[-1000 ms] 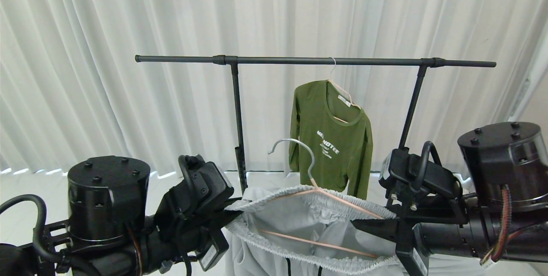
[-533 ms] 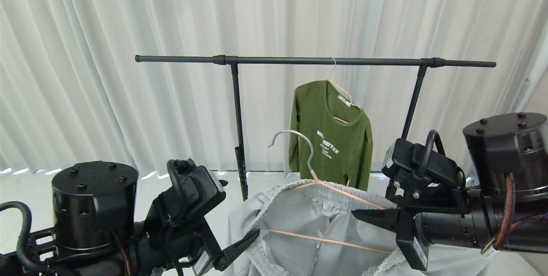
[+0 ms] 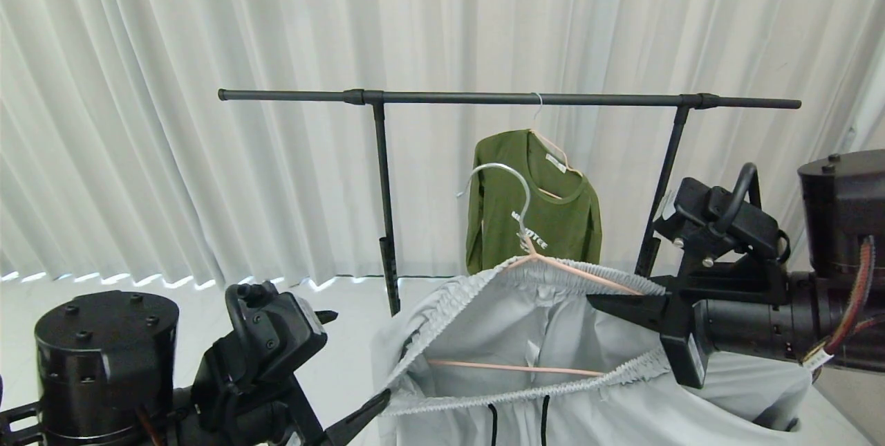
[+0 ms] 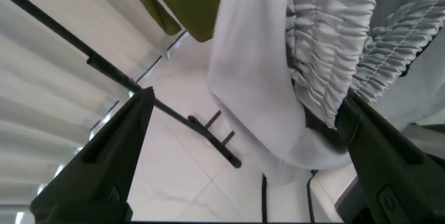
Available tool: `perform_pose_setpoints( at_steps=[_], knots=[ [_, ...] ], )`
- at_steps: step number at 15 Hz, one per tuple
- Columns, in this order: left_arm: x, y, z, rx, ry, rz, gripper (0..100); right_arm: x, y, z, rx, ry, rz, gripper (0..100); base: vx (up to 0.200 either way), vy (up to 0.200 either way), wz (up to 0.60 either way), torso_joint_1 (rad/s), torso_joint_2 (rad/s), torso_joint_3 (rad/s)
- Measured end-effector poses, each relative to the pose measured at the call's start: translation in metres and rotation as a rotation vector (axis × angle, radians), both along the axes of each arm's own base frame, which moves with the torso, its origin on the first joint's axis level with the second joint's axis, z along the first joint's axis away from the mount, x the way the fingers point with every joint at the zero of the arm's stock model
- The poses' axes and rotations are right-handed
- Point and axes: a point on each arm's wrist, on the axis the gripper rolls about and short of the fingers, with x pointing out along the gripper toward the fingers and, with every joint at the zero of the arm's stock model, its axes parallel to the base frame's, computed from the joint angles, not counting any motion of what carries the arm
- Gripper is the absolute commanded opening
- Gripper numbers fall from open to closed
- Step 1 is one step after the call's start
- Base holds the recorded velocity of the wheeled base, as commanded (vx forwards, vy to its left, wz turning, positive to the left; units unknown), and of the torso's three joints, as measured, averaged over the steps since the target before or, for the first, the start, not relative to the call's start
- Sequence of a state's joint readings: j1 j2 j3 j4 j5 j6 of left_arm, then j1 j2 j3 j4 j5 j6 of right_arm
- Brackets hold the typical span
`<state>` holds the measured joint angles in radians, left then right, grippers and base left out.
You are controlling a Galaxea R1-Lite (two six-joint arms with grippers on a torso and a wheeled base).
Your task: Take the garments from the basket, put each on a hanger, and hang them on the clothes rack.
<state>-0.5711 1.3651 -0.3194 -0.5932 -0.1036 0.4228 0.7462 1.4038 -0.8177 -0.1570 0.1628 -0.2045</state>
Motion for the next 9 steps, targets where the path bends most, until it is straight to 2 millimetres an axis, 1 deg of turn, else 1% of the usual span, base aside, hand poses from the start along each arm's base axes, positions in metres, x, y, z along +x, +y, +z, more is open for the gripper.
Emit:
perform_pose_setpoints(
  at_steps=[2,4,7,9],
  knots=[
    [-0.002,0.000,0.004,-0.054,0.017,0.009,100,0.001,-0.001,0.002,0.012,-0.010,-0.005,0,0.000,0.000,0.00,0.000,0.00,0.000],
    [-0.002,-0.003,0.016,-0.149,0.028,0.015,100,0.001,-0.001,0.002,0.017,-0.015,-0.005,0,0.000,0.000,0.00,0.000,0.00,0.000],
    [-0.007,-0.001,0.030,-0.201,-0.018,0.007,100,0.002,-0.001,0.002,0.018,-0.013,-0.010,0,0.000,0.000,0.00,0.000,0.00,0.000],
    [-0.015,0.004,0.030,-0.207,-0.026,0.005,100,0.002,-0.002,0.002,0.023,-0.007,-0.019,0,0.000,0.000,0.00,0.000,0.00,0.000]
  ],
)
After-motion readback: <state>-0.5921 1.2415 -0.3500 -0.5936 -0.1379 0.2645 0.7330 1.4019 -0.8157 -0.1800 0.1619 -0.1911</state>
